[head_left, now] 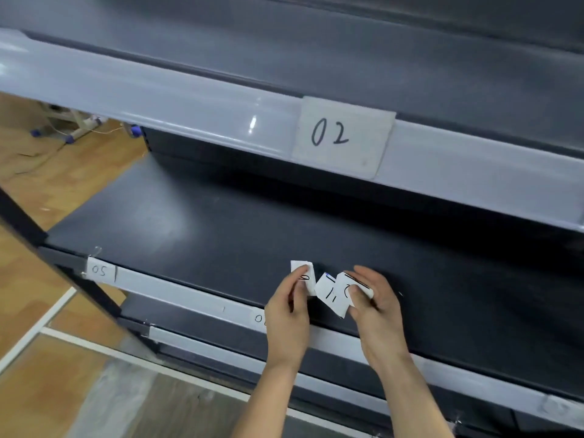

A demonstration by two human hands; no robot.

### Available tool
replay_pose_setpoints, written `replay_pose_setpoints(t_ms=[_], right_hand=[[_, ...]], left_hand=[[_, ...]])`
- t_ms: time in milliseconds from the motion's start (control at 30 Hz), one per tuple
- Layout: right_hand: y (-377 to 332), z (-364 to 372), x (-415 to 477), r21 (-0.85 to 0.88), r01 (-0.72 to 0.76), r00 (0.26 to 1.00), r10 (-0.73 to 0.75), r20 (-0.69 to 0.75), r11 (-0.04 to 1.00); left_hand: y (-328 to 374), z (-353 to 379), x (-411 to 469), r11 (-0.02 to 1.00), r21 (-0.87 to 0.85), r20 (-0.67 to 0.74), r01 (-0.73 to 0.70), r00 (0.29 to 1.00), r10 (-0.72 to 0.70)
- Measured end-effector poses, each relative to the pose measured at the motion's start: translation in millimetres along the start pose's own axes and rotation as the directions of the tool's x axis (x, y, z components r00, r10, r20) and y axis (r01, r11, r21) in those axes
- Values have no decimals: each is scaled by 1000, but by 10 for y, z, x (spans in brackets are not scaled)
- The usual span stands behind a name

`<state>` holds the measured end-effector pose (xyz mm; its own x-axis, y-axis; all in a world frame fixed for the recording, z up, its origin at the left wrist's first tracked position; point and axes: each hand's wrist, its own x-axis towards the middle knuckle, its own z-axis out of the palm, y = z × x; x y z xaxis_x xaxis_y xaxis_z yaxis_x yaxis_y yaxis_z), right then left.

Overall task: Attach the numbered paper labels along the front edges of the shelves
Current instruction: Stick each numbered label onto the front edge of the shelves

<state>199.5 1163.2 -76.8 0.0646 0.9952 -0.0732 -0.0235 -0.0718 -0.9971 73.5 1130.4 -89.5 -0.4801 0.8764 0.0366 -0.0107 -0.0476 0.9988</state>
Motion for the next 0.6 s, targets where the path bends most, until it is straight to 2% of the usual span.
replay_pose_setpoints(t_ms=[100, 200, 267, 367, 467, 600], right_hand=[[18, -89, -190, -35, 1, 1000, -1, 12, 999], [41, -184, -346, -47, -16, 999, 18, 32, 999], [45, -226, -420, -60, -35, 998, 38, 50, 998], [32, -293, -570, -100, -19, 997, 26, 69, 995], [34, -417, -735, -188, 38, 997, -25, 71, 981], [-11, -653, -996, -208, 22, 996, -3, 91, 978]], left_hand=[[-53, 33, -153, 983, -143, -9, 115, 993, -118], [-60, 57, -328, 913, -309, -21, 267, 958, -287], [-21, 47, -414, 875, -357, -9, 326, 936, -352], [80, 33, -605, 832, -413, 19, 371, 917, -400], [193, 67, -828, 810, -453, 64, 373, 919, -388], [266, 194, -1220, 842, -385, 58, 378, 920, -387]])
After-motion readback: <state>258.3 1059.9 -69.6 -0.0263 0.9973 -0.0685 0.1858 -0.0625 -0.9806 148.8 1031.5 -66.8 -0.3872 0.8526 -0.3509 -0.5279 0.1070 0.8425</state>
